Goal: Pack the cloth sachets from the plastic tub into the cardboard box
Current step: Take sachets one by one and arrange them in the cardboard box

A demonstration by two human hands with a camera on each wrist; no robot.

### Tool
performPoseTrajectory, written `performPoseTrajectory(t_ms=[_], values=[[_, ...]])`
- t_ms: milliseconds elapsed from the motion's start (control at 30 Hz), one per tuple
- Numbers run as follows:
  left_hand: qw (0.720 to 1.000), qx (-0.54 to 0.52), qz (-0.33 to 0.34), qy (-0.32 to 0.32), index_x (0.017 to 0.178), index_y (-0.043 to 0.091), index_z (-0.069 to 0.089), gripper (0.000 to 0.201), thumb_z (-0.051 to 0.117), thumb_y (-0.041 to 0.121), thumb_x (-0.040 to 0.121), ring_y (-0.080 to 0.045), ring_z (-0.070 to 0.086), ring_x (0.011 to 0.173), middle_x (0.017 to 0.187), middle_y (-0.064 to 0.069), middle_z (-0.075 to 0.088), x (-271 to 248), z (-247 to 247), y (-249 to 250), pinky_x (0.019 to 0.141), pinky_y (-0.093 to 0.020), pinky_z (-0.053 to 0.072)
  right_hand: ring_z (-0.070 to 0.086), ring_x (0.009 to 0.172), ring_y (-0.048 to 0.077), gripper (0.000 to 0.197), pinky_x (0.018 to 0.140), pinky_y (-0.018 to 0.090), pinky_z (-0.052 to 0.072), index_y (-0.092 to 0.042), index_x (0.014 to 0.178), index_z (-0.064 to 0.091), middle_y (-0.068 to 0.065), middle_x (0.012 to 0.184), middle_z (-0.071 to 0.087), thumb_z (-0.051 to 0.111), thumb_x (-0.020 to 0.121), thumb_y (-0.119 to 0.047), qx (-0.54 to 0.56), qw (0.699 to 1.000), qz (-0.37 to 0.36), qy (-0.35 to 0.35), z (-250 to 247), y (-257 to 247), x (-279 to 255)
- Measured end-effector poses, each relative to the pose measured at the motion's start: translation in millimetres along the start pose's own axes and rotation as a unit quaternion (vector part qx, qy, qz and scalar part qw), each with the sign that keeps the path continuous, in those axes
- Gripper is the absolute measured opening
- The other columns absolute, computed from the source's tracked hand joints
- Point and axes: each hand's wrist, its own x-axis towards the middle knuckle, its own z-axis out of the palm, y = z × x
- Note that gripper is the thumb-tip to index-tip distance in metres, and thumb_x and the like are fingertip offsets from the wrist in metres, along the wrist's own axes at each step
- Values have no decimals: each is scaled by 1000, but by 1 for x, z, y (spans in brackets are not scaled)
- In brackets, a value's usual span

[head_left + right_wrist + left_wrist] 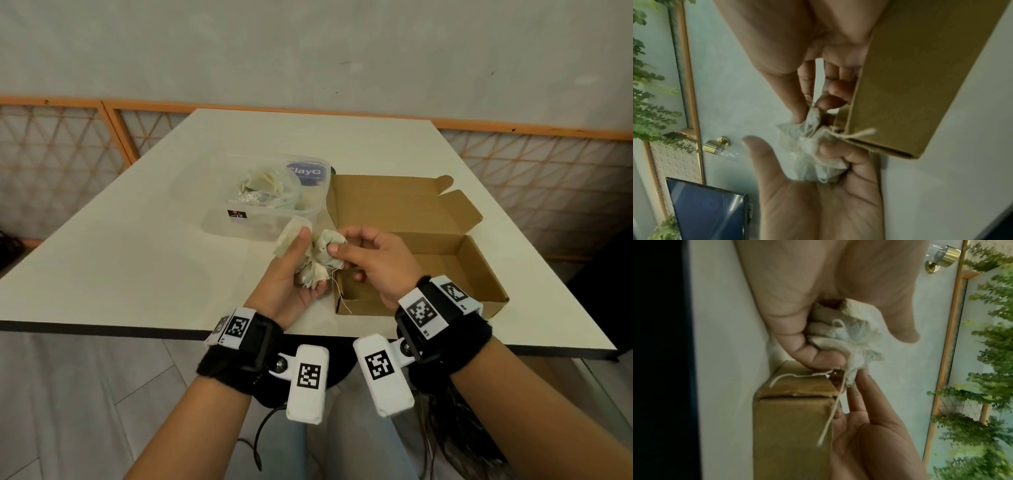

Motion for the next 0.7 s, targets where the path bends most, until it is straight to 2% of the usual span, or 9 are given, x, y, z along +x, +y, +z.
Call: performPoseTrajectory(t_ms=[67,133,200,300,400,500,600,633,700], values=[[999,25,22,4,121,4,59,70,84,36,64,-14,59,76,99,-11,61,0,-1,-2,51,-18,48,50,56,5,10,45,16,36,-17,83,66,1,71,59,68,80,-8,25,1000,-5,12,-2,0,-1],[999,21,24,15,114,5,62,47,77,16,71,-15,59,76,95,-10,63,0,-2,-2,51,-17,47,50,56,6,8,47,17,37,-14,82,67,2,70,60,66,81,-6,76,997,0,24,-3,-1,-1],[1000,-8,9,22,101,9,66,30,73,9,72,-12,60,70,90,-7,65,-1,-2,-1,49,-16,47,50,58,8,7,49,16,38,-12,83,67,2,70,60,64,82,-6,131,991,17,31,-7,-2,0],[999,-26,-8,42,95,6,63,25,65,6,71,-10,60,61,81,-6,65,0,-1,1,46,-15,45,52,63,9,7,52,18,41,-15,80,63,1,73,61,61,85,-10,176,982,52,32,-11,-4,2],[998,-42,-20,46,99,2,60,31,63,8,69,-10,63,62,79,-10,65,0,0,1,45,-14,45,57,72,14,9,57,22,45,-16,81,55,2,81,62,55,90,-15,194,978,63,32,-14,-9,3],[998,-52,-10,26,106,7,60,39,73,23,73,-12,66,71,88,-8,68,0,-3,1,48,-15,48,58,72,16,15,53,21,46,-17,77,53,5,83,62,53,92,-17,157,984,56,61,-17,-15,5],[998,-56,-3,-2,107,10,64,70,89,45,51,-13,65,76,94,-7,68,0,-3,2,53,-17,51,56,66,18,19,50,22,46,-17,73,51,6,81,60,56,91,-19,81,993,43,68,-16,-16,4],[999,-51,2,-4,107,10,64,74,90,46,48,-13,64,76,95,-7,68,0,-4,2,54,-18,52,55,68,22,20,52,24,46,-17,72,51,9,82,60,58,90,-20,52,996,35,64,-15,-15,4],[1000,-26,14,6,109,11,61,68,90,37,52,-14,62,77,96,-7,65,0,-4,0,55,-19,51,54,73,29,19,60,34,48,-17,71,51,13,85,61,61,88,-20,7,998,19,51,-11,-15,3]])
